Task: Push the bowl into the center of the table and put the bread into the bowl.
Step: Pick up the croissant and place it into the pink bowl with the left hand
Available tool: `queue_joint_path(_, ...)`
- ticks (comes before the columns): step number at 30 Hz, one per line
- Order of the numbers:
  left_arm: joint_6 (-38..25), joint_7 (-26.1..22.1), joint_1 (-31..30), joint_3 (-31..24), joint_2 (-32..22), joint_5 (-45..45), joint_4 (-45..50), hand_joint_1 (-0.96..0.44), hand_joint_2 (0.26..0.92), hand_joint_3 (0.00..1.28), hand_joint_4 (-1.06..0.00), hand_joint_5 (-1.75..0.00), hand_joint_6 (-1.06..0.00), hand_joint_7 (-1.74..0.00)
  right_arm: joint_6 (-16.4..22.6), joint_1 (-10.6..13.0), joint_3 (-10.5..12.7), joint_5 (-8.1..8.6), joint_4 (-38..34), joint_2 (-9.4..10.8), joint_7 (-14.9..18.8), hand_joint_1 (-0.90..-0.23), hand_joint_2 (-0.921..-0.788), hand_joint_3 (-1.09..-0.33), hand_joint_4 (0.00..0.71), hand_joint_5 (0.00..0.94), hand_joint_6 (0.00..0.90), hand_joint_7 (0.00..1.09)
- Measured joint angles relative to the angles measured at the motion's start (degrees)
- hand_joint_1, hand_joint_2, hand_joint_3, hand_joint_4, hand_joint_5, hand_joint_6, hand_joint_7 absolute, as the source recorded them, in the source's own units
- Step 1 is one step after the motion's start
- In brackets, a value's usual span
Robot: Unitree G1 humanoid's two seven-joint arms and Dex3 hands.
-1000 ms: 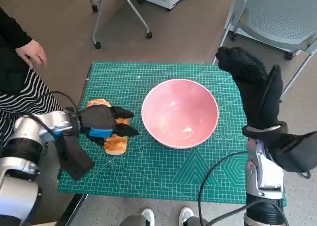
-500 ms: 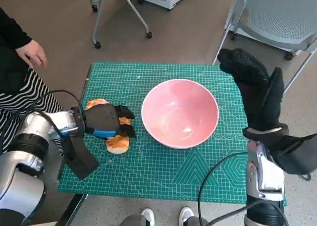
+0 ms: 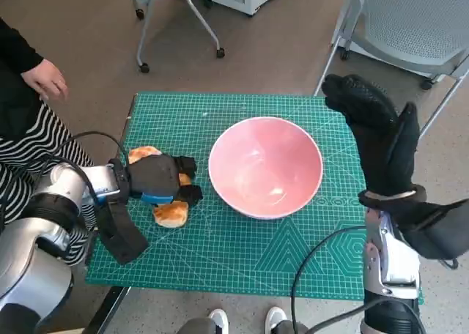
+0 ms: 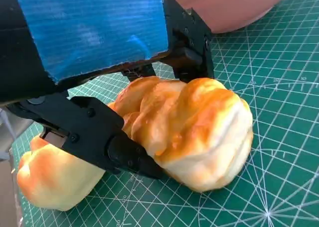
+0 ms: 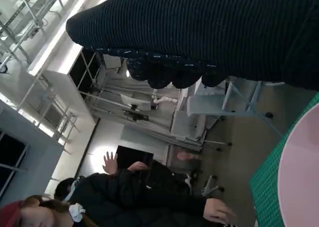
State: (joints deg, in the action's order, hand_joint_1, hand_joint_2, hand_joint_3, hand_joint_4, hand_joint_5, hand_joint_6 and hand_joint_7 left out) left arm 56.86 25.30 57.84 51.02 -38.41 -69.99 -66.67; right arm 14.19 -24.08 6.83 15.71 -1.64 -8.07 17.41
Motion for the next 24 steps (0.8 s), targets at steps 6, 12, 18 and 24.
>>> queue_joint_path(6,1.52,-2.39,0.02,-0.75,-0.32,2.84,0.05,0.0,0.92,0.12,-0.64,-1.13,-0.57,-1.31,0.15,0.1,0.03,0.0,0.0,0.0,0.0,-0.706,-0.921,-0.657,0.195,0.001,0.073,0.62)
queue_joint_path(12,5.32,-7.84,0.12,-3.73,-2.25,7.72,1.03,0.0,0.92,0.1,-0.66,-1.11,-0.59,-1.29,0.26,0.18,0.13,0.05,-0.02,-0.01,0.01,-0.708,-0.921,-0.657,0.192,0.001,0.076,0.62)
queue_joint_path(18,9.86,-16.81,0.21,-9.19,-5.6,16.11,3.91,0.0,0.92,0.08,-0.69,-1.07,-0.61,-1.27,0.32,0.3,0.66,0.38,-0.02,-0.14,0.04,-0.701,-0.921,-0.654,0.194,0.002,0.079,0.62)
queue_joint_path(24,10.83,-23.56,0.5,-13.66,-7.08,22.27,7.18,0.0,0.92,0.07,-0.69,-1.06,-0.62,-1.27,0.32,0.32,0.91,0.44,-0.02,-0.2,0.13,-0.7,-0.921,-0.653,0.194,0.002,0.082,0.61)
